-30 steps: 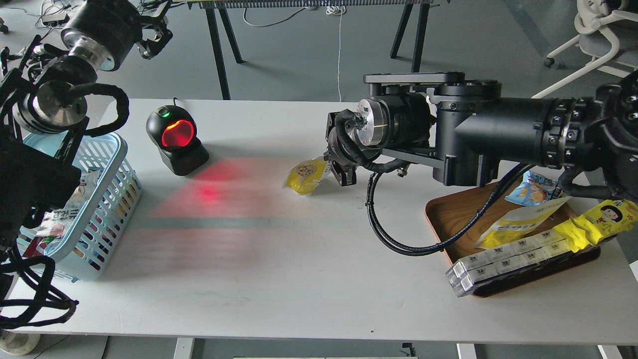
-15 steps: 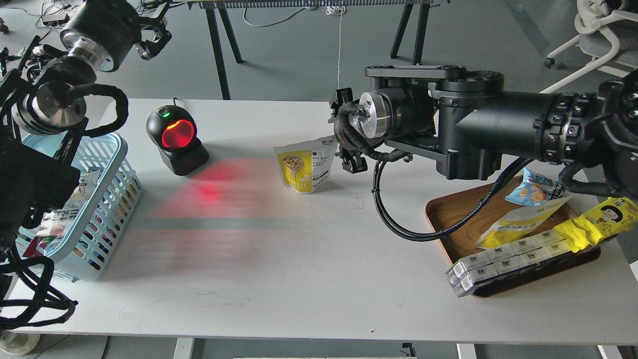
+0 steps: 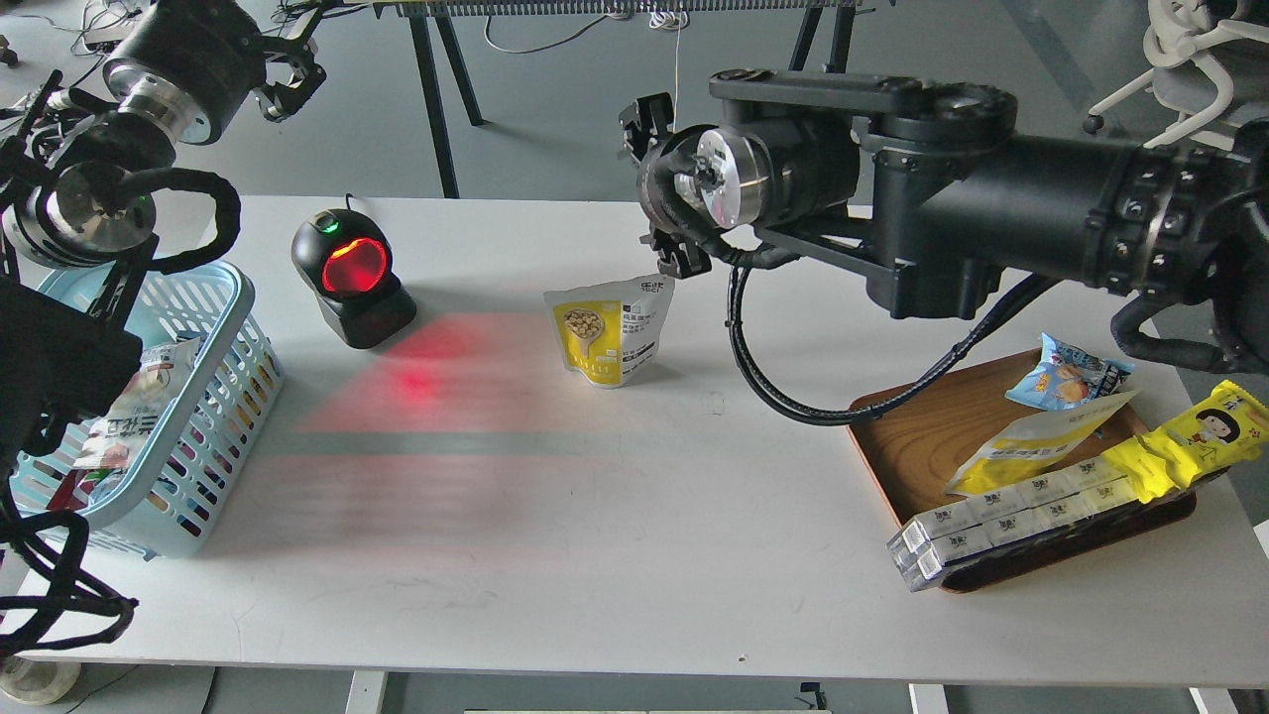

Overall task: Scan snack and place in basket
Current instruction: 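Release the packet and retract the right gripper upward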

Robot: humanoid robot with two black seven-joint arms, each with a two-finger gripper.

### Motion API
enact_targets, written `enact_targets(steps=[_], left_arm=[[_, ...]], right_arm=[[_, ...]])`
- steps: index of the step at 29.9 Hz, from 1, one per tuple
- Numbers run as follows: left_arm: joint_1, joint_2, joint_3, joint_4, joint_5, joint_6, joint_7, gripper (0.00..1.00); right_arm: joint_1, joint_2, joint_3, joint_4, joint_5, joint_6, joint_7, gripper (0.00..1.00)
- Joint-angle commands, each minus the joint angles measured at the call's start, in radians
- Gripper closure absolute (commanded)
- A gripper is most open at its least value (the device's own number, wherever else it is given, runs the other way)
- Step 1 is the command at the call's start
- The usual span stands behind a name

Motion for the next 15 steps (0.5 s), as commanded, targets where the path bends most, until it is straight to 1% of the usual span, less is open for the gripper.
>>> enact_targets(steps=[1, 4, 7, 10, 13, 15], left_arm=[[-0.01, 0.04, 0.002, -0.018, 0.001, -0.002, 0.013, 0.0], [-0.008, 0.093, 0.015, -0.067, 0.008, -0.002, 0.015, 0.0], [-0.014, 0.178, 0.07, -0.141, 0.009, 0.004, 0.015, 0.0], [-0.016, 0.263, 0.118, -0.185, 0.021, 0.0, 0.015, 0.0], [-0.019, 0.338, 0.164, -0.23, 0.089, -0.01, 0.013, 0.0], [-0.017, 0.404, 0.181, -0.291, 0.142, -0.022, 0.013, 0.0]], right_arm=[[-0.005, -0.165, 0.111, 0.004, -0.025, 0.0, 0.007, 0.13], [-0.072, -0.291, 0.207, 0.006, -0.108, 0.0, 0.019, 0.13], [-0.195, -0.406, 0.381, 0.007, -0.165, 0.005, 0.033, 0.13], [-0.331, -0.498, 0.52, 0.007, -0.169, 0.111, 0.059, 0.13], [-0.456, -0.561, 0.622, -0.002, -0.169, 0.261, 0.096, 0.13], [-0.533, -0.593, 0.678, -0.006, -0.169, 0.365, 0.125, 0.13]])
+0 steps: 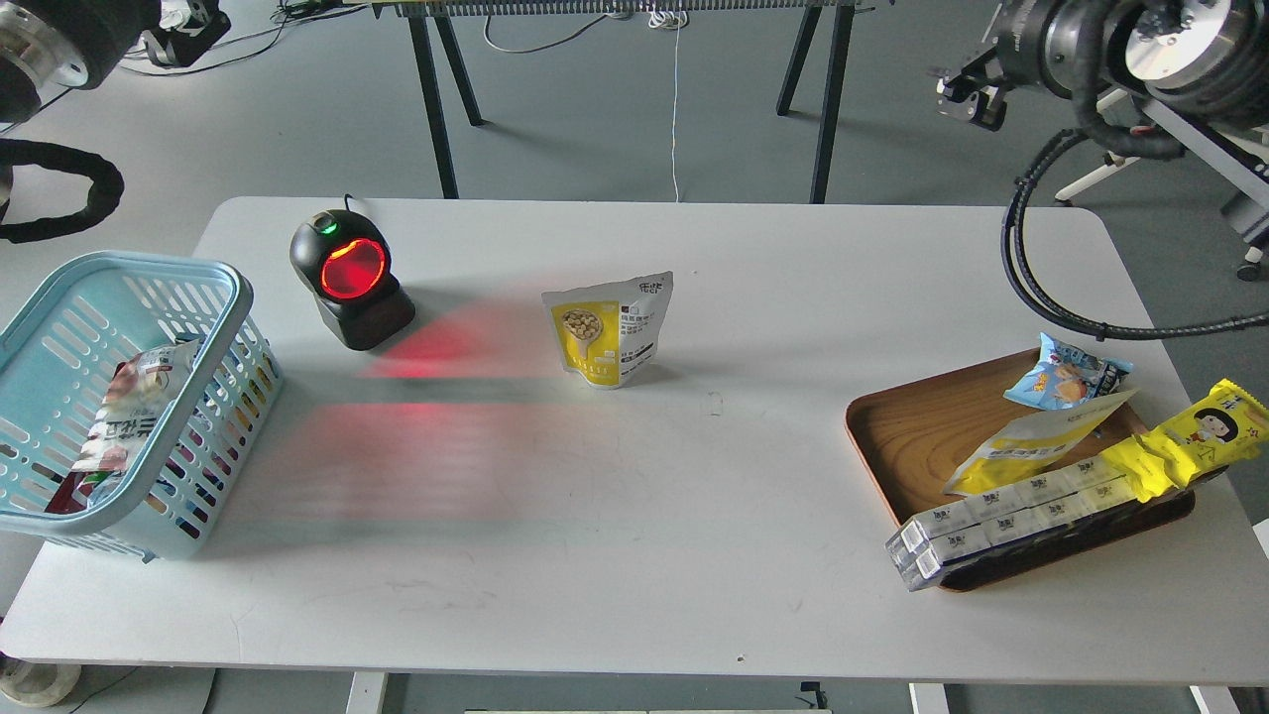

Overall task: Scan snack and place in basket
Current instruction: 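Release the packet and retract the right gripper upward, then reach the left gripper to the standing packet and grasp it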

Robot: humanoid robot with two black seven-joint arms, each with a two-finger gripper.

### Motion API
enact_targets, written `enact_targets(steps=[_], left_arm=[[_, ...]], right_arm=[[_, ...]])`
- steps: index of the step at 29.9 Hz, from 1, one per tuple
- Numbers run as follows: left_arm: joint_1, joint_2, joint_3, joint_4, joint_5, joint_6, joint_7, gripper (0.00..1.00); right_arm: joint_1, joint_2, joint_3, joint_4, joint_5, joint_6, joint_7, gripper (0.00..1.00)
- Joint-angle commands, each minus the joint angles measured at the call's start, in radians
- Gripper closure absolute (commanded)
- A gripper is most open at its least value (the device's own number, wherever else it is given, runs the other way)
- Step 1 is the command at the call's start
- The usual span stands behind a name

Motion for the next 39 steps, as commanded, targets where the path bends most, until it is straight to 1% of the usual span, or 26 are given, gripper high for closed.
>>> enact_targets(steps=[1, 3, 4, 5, 7, 10, 13, 16, 18, 20, 25, 27, 34, 38, 39], left_arm=[[0.003, 0.129, 0.039, -0.107, 0.092, -0.042, -0.002, 0.0], [0.008, 0.207, 0.055, -0.171, 0.129, -0.097, -0.002, 0.0], [0.008, 0.238, 0.062, -0.199, 0.144, -0.11, -0.002, 0.0], [0.01, 0.267, 0.066, -0.234, 0.158, -0.11, -0.002, 0.0], [0.01, 0.321, 0.077, -0.294, 0.181, -0.113, -0.002, 0.0], [0.01, 0.387, 0.097, -0.355, 0.195, -0.123, -0.009, 0.0], [0.01, 0.415, 0.124, -0.401, 0.247, -0.119, -0.014, 0.0], [0.01, 0.415, 0.131, -0.438, 0.434, -0.117, -0.025, 0.0], [0.01, 0.403, 0.131, -0.448, 0.573, -0.123, -0.044, 0.0], [0.01, 0.372, 0.138, -0.484, 0.697, -0.125, -0.061, 0.0], [0.008, 0.304, 0.19, -0.552, 1.035, -0.14, -0.071, 0.0], [0.005, 0.268, 0.207, -0.555, 1.156, -0.142, -0.081, 0.0], [-0.004, 0.101, 0.278, -0.541, 1.558, -0.148, -0.084, 0.0], [-0.009, -0.011, 0.328, -0.474, 1.799, -0.151, -0.089, 0.0], [-0.009, -0.033, 0.339, -0.457, 1.833, -0.153, -0.097, 0.0]], right_arm=[[-0.144, -0.063, 0.111, -0.007, 0.0, 0.189, 0.053, 0.13], [-0.216, -0.078, 0.155, -0.007, 0.0, 0.276, 0.079, 0.13], [-0.246, -0.086, 0.177, -0.007, 0.001, 0.316, 0.087, 0.13], [-0.281, -0.09, 0.201, -0.007, 0.001, 0.364, 0.096, 0.13], [-0.354, -0.092, 0.252, -0.015, 0.001, 0.479, 0.127, 0.1], [-0.462, -0.084, 0.303, -0.041, 0.0, 0.741, 0.168, 0.08], [-0.511, -0.083, 0.317, -0.047, 0.001, 0.752, 0.176, 0.08], [-0.517, -0.083, 0.318, -0.049, 0.006, 0.752, 0.176, 0.08], [-0.519, -0.084, 0.318, -0.047, 0.006, 0.752, 0.176, 0.07], [-0.519, -0.09, 0.318, -0.046, 0.006, 0.752, 0.176, 0.07], [-0.519, -0.094, 0.318, -0.047, 0.004, 0.752, 0.173, 0.06], [-0.519, -0.094, 0.315, -0.05, 0.003, 0.752, 0.173, 0.06], [-0.51, -0.081, 0.313, -0.059, 0.001, 0.752, 0.174, 0.03], [-0.511, -0.081, 0.315, -0.067, 0.001, 0.752, 0.174, 0.02], [-0.511, -0.078, 0.315, -0.073, 0.001, 0.752, 0.174, 0.02]])
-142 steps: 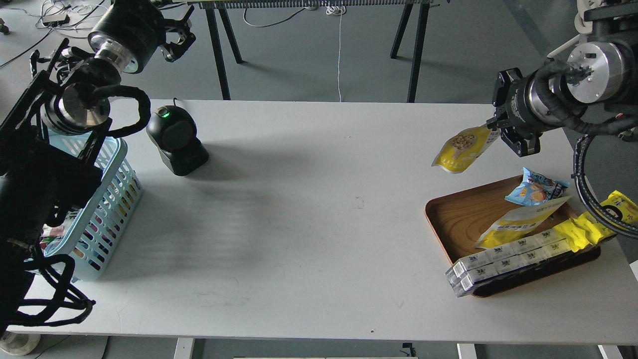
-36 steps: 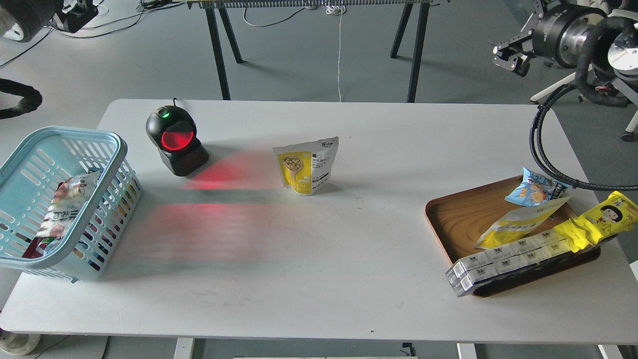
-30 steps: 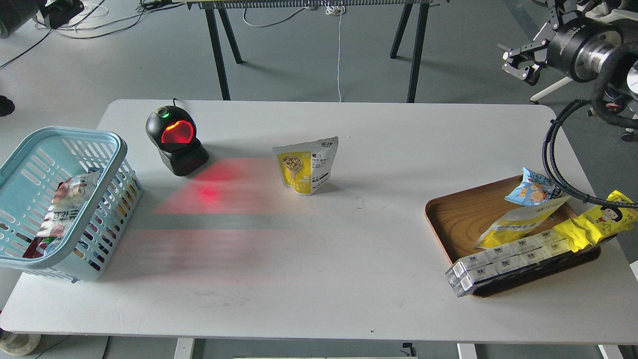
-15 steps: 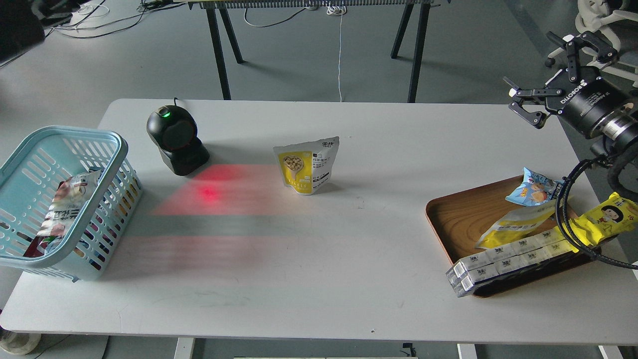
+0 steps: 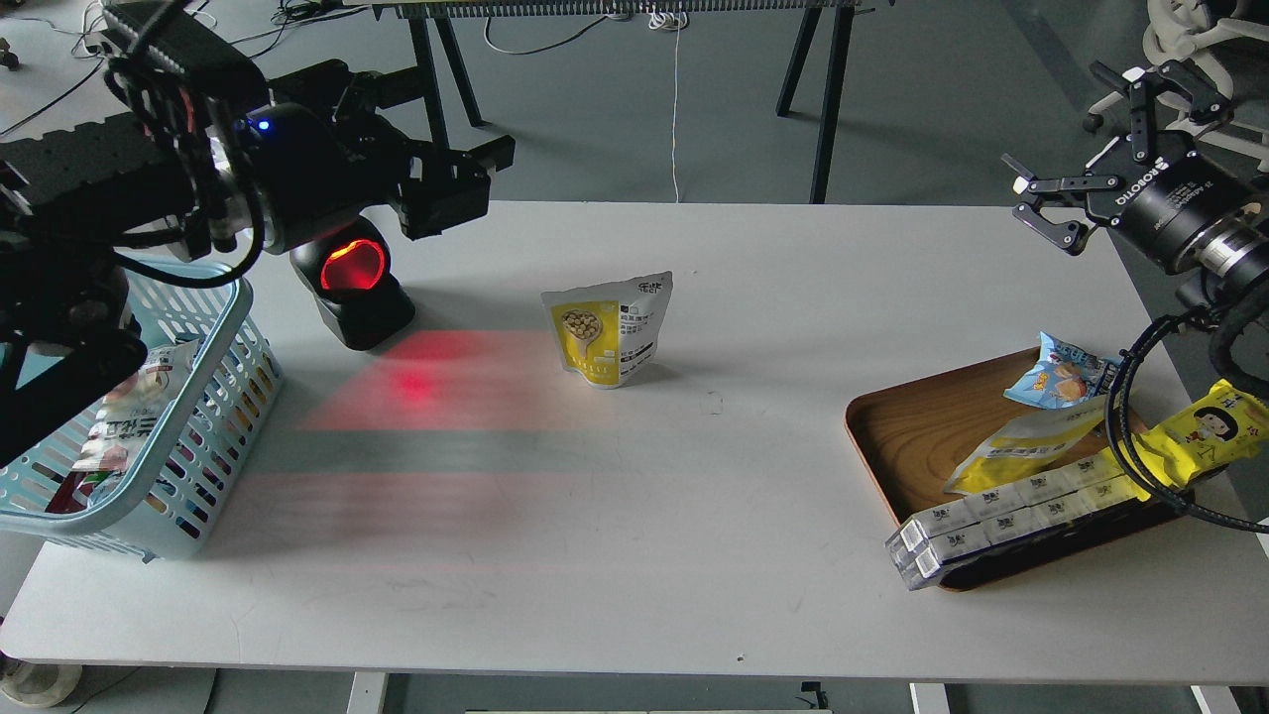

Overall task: Scan snack and place in basket
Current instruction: 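Reach the left gripper to the standing packet and grasp it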

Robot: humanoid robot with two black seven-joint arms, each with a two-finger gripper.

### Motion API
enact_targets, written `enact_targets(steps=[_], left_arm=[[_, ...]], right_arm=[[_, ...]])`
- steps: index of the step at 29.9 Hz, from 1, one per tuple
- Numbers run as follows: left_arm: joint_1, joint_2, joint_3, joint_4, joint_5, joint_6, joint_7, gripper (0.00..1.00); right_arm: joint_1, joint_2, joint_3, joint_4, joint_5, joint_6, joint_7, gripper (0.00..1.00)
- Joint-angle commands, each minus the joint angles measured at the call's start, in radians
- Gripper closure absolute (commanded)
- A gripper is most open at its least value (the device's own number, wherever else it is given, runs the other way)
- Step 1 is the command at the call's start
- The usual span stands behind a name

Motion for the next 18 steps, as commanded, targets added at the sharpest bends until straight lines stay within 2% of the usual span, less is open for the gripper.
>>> enact_targets(steps=[1, 3, 11, 18], left_arm=[[0.0, -0.091, 0.046, 0.063, 0.166, -0.005, -0.018, 0.0], [0.0, -0.128, 0.071, 0.089, 0.19, -0.005, -0.031, 0.0], [0.006, -0.255, 0.197, 0.171, 0.19, 0.006, -0.031, 0.0], [0.008, -0.343, 0.2, 0.26, 0.19, 0.006, -0.036, 0.02]], right_arm=[[-0.001, 0.008, 0.001, -0.02, 0.0, 0.0, 0.001, 0.02], [-0.001, 0.023, 0.001, -0.029, 0.0, 0.0, 0.001, 0.02], [-0.001, 0.037, -0.005, -0.035, 0.0, 0.0, 0.001, 0.02], [0.0, 0.037, -0.008, -0.034, 0.0, 0.0, 0.001, 0.02]])
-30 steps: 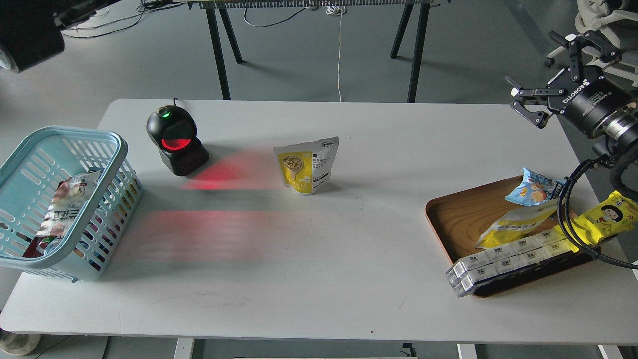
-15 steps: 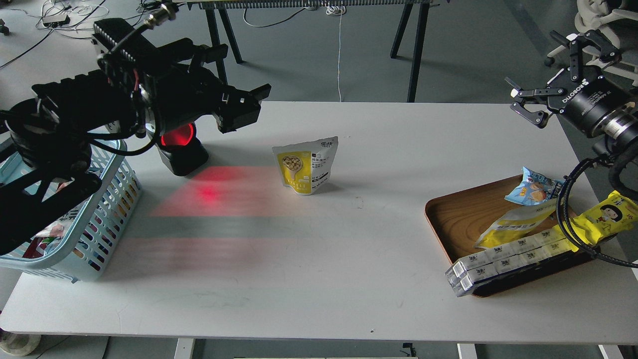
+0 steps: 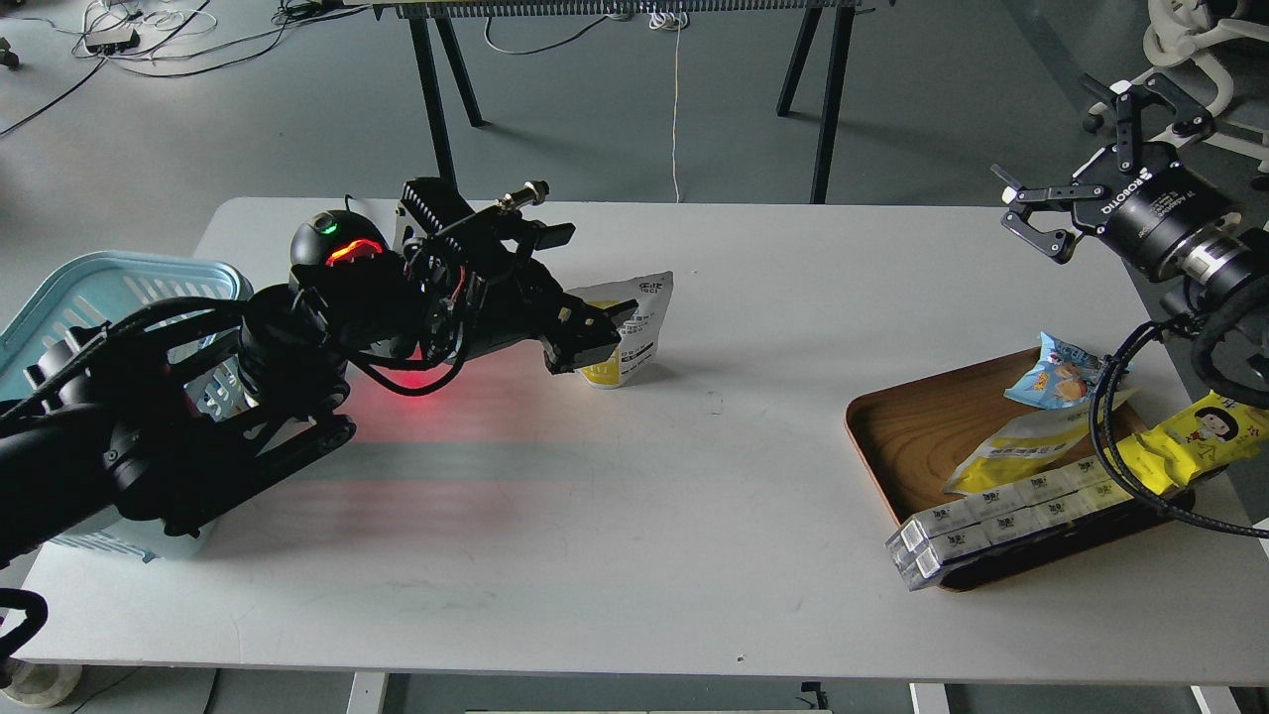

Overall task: Scan snack and place in basket
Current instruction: 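Reach the left gripper to the standing packet and grasp it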

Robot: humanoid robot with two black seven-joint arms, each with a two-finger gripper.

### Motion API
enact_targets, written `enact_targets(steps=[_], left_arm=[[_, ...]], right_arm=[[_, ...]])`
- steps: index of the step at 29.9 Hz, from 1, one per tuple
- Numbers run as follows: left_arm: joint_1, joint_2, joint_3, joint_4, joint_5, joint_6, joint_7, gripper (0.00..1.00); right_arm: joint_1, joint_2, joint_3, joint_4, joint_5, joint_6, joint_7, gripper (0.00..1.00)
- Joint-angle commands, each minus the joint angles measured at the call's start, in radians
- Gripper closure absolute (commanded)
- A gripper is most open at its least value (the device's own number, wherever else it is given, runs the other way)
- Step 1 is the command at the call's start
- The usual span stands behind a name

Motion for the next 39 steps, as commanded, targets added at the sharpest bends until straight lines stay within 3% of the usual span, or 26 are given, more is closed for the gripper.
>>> enact_targets(steps=[1, 16, 20, 21, 27, 30, 39], left_arm=[[-0.001, -0.038, 0.0, 0.054, 0.0, 0.0, -0.006, 0.02], [-0.001, -0.135, 0.002, 0.258, 0.0, 0.052, -0.047, 0.04], [-0.001, -0.146, 0.002, 0.281, 0.0, 0.061, -0.069, 0.13], [-0.001, -0.146, 0.002, 0.282, 0.0, 0.064, -0.069, 0.16], [-0.001, -0.146, 0.002, 0.284, 0.0, 0.069, -0.075, 0.6], [-0.001, -0.144, 0.002, 0.279, 0.0, 0.066, -0.078, 0.64], [0.005, -0.141, 0.011, 0.279, 0.0, 0.064, -0.096, 0.96]], right_arm=[[0.0, 0.0, -0.001, 0.001, 0.0, 0.0, 0.0, 0.02], [0.002, 0.002, 0.005, 0.008, 0.0, 0.0, 0.0, 0.02], [0.003, 0.002, 0.005, 0.008, 0.0, 0.0, 0.0, 0.02], [0.005, 0.003, 0.005, 0.01, 0.0, 0.0, 0.0, 0.02], [0.006, 0.012, 0.005, 0.014, 0.0, 0.0, 0.0, 0.02], [0.006, 0.012, 0.005, 0.016, 0.0, 0.0, 0.0, 0.02], [0.01, 0.011, 0.005, 0.017, 0.0, 0.0, 0.0, 0.02]])
